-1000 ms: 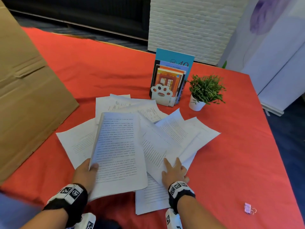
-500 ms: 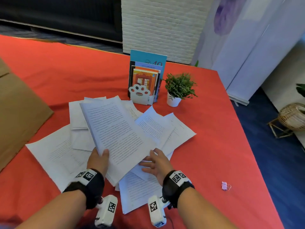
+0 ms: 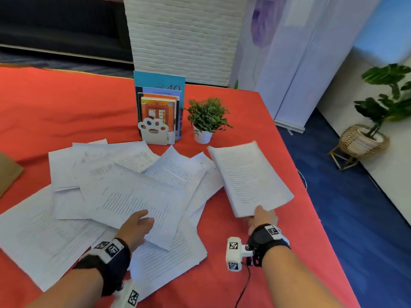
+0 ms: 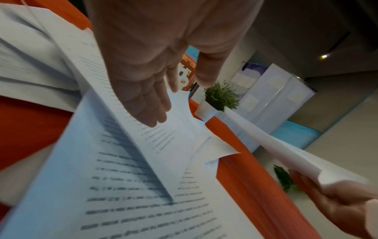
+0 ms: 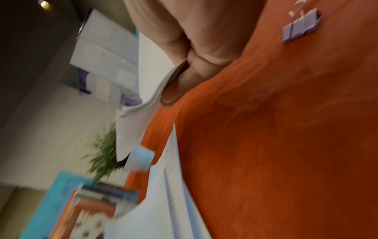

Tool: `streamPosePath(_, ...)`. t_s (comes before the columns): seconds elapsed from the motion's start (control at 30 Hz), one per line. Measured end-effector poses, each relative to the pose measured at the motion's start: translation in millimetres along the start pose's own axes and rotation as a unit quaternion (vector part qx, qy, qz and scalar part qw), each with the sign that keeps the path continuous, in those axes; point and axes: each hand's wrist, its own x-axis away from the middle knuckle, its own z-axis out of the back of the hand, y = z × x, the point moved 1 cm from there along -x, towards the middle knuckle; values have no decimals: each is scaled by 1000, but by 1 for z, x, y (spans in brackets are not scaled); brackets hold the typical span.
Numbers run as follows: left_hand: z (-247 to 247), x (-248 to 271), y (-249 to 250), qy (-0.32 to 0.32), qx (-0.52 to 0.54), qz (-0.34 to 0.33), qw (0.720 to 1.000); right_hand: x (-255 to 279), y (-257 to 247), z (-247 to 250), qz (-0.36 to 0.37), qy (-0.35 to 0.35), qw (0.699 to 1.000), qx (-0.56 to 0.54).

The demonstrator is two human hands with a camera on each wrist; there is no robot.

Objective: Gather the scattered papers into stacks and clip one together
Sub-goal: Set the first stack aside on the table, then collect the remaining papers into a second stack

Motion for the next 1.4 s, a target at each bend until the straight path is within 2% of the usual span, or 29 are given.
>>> streamPosePath(0.07,6,-6,-8,16,-10,19,1000,-19,-9,15,-46,-5,999,13)
streamPosePath(0.13,10,-7,-13,28,-23,30,999,-33,-14,23,-59,25,995,82)
streamPosePath(0.2,12,-7,-17,36,-31,32,998,-35,-21,26,-26,39,989,142)
streamPosePath(0.27,12,-6,-19,44,-32,30,998,-32,-23,23,-43,19,971,234)
streamPosePath(0.3,12,-5,-21,49,-30,29,998,-33,-21,23,-26,6,953,301)
streamPosePath(0.4,15,-6,-26,73,-27,30,997,-37,-20,16,-58,2,923,381)
streamPosePath(0.43,18,-7,-29,84,-23,31,996,-32,-20,13,-85,-17,917,389)
streamPosePath(0.53,29,-12,-37,106,-14,29,994,-23,-10,-3,-110,-7,961,253)
streamPosePath(0.6,38,-16,-40,115,-1,33,993,-14,-3,-17,-84,73,949,296)
streamPosePath(0.63,43,-18,-42,119,10,38,992,-9,1,-27,-48,90,937,334)
streamPosePath(0.7,53,-24,-45,133,25,37,990,8,10,-47,16,55,942,331)
streamPosePath(0.77,62,-29,-46,150,7,35,988,21,24,-69,83,-37,933,348)
streamPosePath(0.87,72,-38,-42,116,-11,41,992,44,46,-97,160,-205,887,381)
streamPosePath(0.93,76,-43,-41,86,-16,51,995,61,54,-111,175,-280,846,418)
streamPosePath(0.97,77,-45,-40,92,-26,45,994,67,58,-116,177,-306,830,432)
streamPosePath(1.1,89,-33,-31,194,-94,-40,976,86,61,-140,218,-353,772,482)
streamPosePath(1.17,101,-20,-27,227,-99,-81,965,95,58,-153,234,-363,771,468)
streamPosePath(1.23,115,-16,-28,215,-96,-98,967,102,58,-164,234,-363,775,462)
streamPosePath(1.33,134,-21,-32,157,-93,-106,977,111,72,-175,211,-356,766,492)
streamPosePath(1.4,141,-25,-32,114,-77,-123,983,113,86,-176,186,-363,784,468)
